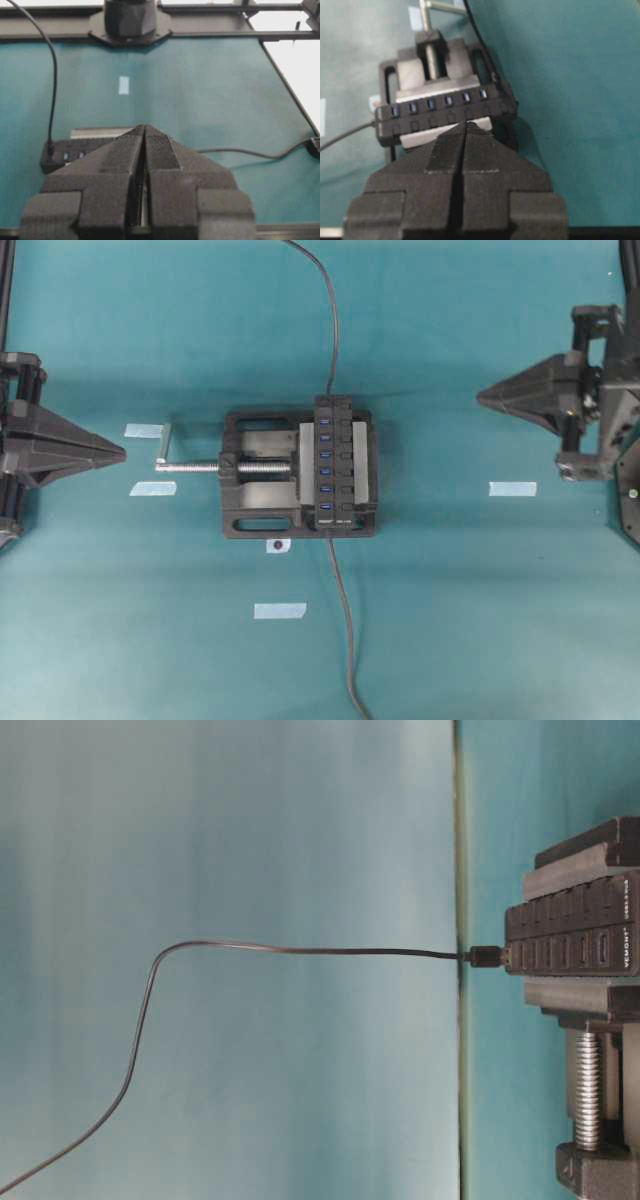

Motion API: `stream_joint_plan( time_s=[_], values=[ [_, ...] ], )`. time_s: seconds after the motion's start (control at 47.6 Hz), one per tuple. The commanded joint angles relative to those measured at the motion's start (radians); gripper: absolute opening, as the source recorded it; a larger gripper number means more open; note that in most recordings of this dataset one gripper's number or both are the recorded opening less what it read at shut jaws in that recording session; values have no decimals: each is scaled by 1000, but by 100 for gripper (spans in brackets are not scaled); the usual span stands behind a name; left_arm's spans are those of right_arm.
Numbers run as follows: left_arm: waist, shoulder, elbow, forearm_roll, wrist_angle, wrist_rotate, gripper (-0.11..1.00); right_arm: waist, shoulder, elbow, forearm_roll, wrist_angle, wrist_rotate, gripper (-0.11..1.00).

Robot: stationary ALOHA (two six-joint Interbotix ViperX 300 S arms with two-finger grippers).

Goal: Insert the USB into the front port of the fixed hub.
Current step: 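Move the right gripper from rest toward the hub's end in the vise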

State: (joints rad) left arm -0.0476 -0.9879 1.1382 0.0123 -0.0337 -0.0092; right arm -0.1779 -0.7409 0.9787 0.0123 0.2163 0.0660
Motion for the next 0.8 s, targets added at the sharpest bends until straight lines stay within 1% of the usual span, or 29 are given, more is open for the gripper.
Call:
stream_joint_plan(
  time_s=[0.0, 0.567, 0.776],
  values=[
    [-5, 3, -25, 2, -2, -2, 0, -8, 32, -40, -3, 0, -11, -6],
    [-5, 9, -25, 2, -5, -2, 0, -12, 175, -84, -5, -12, -18, -6],
    [-5, 9, -20, 2, -5, -2, 0, -25, 261, -114, -3, -72, -38, -6]
  ],
)
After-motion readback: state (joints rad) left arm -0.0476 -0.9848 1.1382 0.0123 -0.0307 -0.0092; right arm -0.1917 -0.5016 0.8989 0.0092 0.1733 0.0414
